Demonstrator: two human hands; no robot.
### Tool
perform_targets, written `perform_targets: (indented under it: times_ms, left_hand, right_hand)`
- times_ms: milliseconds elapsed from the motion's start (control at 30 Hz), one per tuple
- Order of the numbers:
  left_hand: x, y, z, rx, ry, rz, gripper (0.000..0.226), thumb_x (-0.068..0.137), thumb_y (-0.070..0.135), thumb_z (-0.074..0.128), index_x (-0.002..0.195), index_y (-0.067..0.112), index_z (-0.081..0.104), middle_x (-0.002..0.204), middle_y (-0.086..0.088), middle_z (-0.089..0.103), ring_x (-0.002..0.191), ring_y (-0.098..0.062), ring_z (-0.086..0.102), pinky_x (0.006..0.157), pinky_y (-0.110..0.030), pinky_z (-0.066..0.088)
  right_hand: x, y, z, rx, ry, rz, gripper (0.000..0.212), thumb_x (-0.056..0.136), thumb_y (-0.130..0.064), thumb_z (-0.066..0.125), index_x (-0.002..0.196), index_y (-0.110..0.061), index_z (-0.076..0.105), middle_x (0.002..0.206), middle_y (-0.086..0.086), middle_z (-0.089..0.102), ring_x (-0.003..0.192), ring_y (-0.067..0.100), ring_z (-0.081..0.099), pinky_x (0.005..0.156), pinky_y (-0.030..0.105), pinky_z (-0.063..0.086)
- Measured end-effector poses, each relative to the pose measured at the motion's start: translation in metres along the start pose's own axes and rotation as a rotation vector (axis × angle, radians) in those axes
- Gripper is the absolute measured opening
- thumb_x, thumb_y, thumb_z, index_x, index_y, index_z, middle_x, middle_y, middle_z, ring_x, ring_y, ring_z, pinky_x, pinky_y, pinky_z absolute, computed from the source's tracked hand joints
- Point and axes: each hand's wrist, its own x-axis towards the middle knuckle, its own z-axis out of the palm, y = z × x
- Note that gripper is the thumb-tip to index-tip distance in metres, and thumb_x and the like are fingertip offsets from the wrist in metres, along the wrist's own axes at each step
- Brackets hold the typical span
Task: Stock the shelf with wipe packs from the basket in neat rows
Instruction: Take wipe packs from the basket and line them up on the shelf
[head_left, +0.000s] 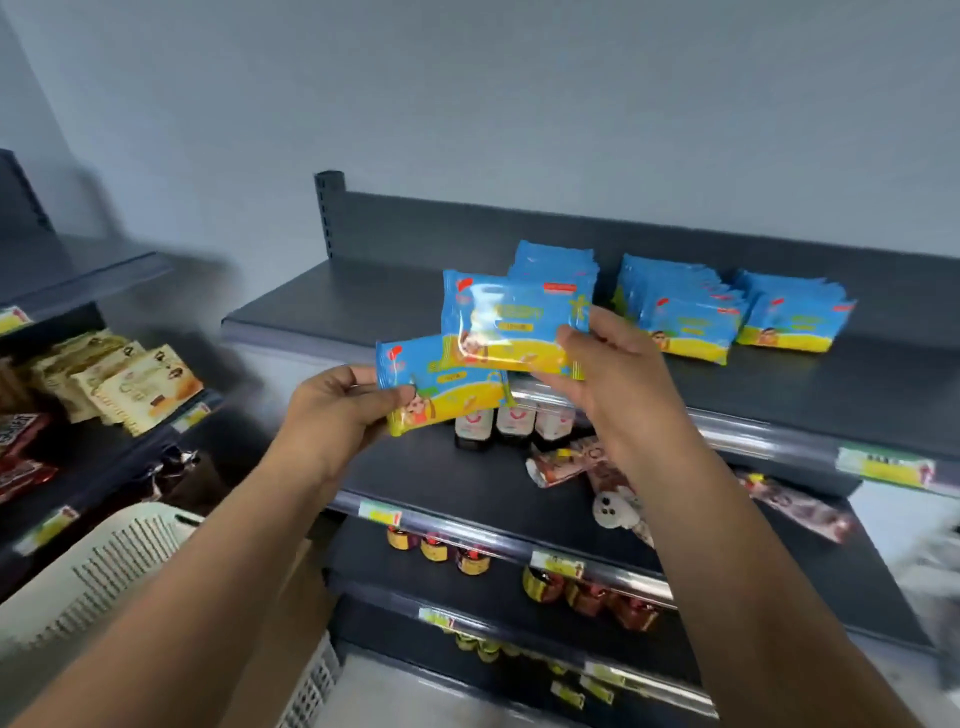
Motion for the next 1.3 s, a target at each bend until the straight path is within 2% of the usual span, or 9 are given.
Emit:
perform_targets:
  times_ms: [267,400,567,667,800,1000,1100,1200,1300]
  left_hand:
    - [-0.004,-0.028,0.189,0.11,-0.126,0.04,0.025,0.082,0.003,0.079,0.106,0.001,0.071,0.103,-0.014,0.078,0.098,-0.029,0.075,0.087,-0.038,0.061]
    - [-0.007,-0.04,0.277,0.147,-0.136,0.045,0.018,0.082,0.005,0.081,0.098,0.006,0.073,0.099,-0.009,0.08,0.103,-0.033,0.073,0.096,-0.048,0.056]
    - [-0.008,-0.053,0.368,0.152,-0.158,0.05,0.013,0.086,0.003,0.077,0.096,0.007,0.07,0.09,-0.002,0.079,0.079,-0.011,0.075,0.059,-0.019,0.056]
    - [-0.006,-0.062,0.407,0.171,-0.138,0.033,0.017,0.087,0.002,0.076,0.101,0.001,0.067,0.094,-0.006,0.079,0.089,-0.022,0.077,0.066,-0.028,0.06]
    - [0.005,-0.068,0.446,0.224,-0.156,0.012,0.026,0.086,0.005,0.078,0.109,-0.001,0.066,0.097,-0.009,0.079,0.1,-0.034,0.074,0.09,-0.051,0.06]
    - [0.029,-0.078,0.488,0.316,-0.167,0.051,0.013,0.088,0.003,0.075,0.096,0.008,0.066,0.096,-0.01,0.075,0.087,-0.023,0.071,0.075,-0.038,0.058]
    - [0.045,-0.085,0.504,0.393,-0.145,0.083,0.013,0.091,0.0,0.067,0.101,0.006,0.062,0.101,-0.012,0.072,0.094,-0.027,0.07,0.079,-0.042,0.057]
    - [0.06,-0.096,0.516,0.418,-0.115,0.101,0.022,0.089,-0.008,0.051,0.104,0.007,0.057,0.104,-0.014,0.068,0.093,-0.032,0.065,0.069,-0.037,0.049]
    - [0.068,-0.103,0.525,0.45,-0.054,0.121,0.025,0.089,-0.01,0.044,0.107,0.005,0.054,0.099,-0.007,0.061,0.084,-0.023,0.054,0.063,-0.032,0.042]
  right_hand:
    - [0.011,-0.053,-0.184,0.008,0.133,-0.044,0.017,0.101,-0.005,0.06,0.113,-0.011,0.071,0.116,0.012,0.074,0.114,0.022,0.07,0.092,0.046,0.061]
    - [0.014,-0.075,-0.264,0.012,0.147,-0.058,0.018,0.102,-0.004,0.058,0.107,-0.013,0.073,0.104,-0.003,0.079,0.106,0.017,0.073,0.092,0.045,0.061]
    - [0.026,-0.093,-0.336,-0.048,0.147,-0.071,0.022,0.103,-0.005,0.056,0.114,-0.014,0.073,0.108,-0.002,0.079,0.102,0.015,0.075,0.091,0.041,0.062]
    - [0.034,-0.099,-0.361,-0.057,0.147,-0.07,0.024,0.104,-0.005,0.054,0.116,-0.014,0.073,0.106,-0.003,0.079,0.1,0.014,0.076,0.088,0.037,0.062]
    - [0.05,-0.095,-0.385,-0.1,0.169,-0.053,0.025,0.104,-0.006,0.055,0.117,-0.017,0.073,0.106,-0.006,0.079,0.098,0.01,0.075,0.086,0.035,0.062]
    - [0.078,-0.082,-0.41,-0.121,0.251,-0.017,0.022,0.102,-0.008,0.059,0.117,-0.016,0.073,0.106,-0.004,0.079,0.099,0.012,0.075,0.085,0.037,0.063]
    - [0.09,-0.081,-0.421,-0.162,0.262,-0.033,0.019,0.101,-0.007,0.06,0.111,-0.017,0.073,0.102,-0.005,0.079,0.096,0.012,0.076,0.079,0.032,0.063]
    - [0.102,-0.076,-0.431,-0.245,0.255,-0.025,0.019,0.101,-0.006,0.061,0.11,-0.017,0.072,0.099,-0.006,0.08,0.095,0.01,0.076,0.078,0.028,0.063]
    - [0.115,-0.07,-0.438,-0.34,0.219,-0.002,0.018,0.1,-0.005,0.062,0.111,-0.016,0.072,0.099,-0.007,0.08,0.093,0.009,0.076,0.076,0.026,0.062]
